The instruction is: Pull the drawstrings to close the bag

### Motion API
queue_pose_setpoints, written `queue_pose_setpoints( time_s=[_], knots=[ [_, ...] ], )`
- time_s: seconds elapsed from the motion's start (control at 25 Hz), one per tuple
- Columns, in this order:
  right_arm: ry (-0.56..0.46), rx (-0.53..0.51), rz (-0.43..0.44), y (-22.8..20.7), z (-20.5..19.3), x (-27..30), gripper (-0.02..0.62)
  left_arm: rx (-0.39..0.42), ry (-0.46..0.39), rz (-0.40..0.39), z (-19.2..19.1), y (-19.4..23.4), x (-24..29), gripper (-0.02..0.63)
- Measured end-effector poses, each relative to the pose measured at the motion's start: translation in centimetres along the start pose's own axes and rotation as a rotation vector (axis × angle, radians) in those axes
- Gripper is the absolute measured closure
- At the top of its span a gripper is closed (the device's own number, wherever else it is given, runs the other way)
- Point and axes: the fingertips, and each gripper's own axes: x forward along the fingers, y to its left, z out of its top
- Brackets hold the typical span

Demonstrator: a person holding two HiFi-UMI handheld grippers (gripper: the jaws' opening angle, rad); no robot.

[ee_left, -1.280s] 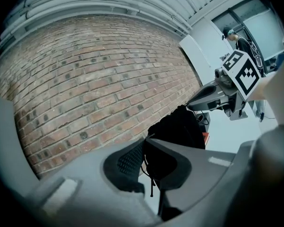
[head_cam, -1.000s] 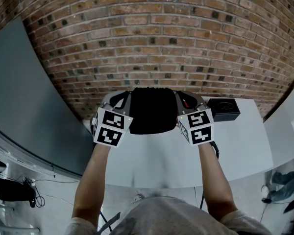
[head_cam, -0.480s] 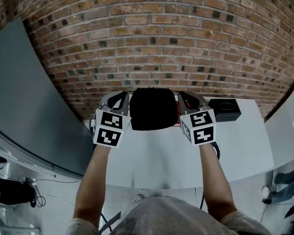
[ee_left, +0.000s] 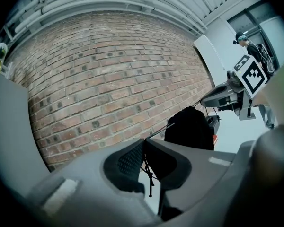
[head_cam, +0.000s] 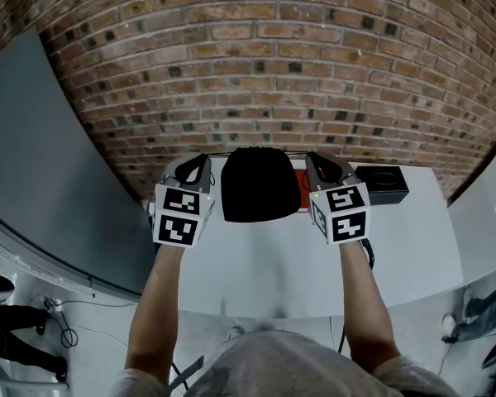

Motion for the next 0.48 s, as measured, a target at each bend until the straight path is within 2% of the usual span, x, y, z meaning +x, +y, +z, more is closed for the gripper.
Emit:
queue_pose_setpoints(
  time_s=[0.48],
  knots=[
    [0.013,0.013,-0.014,-0.79,-0.79,-0.52,0.591,-0.03,0.009,0.022,-0.9,0.5,-0.32,0.591]
  ],
)
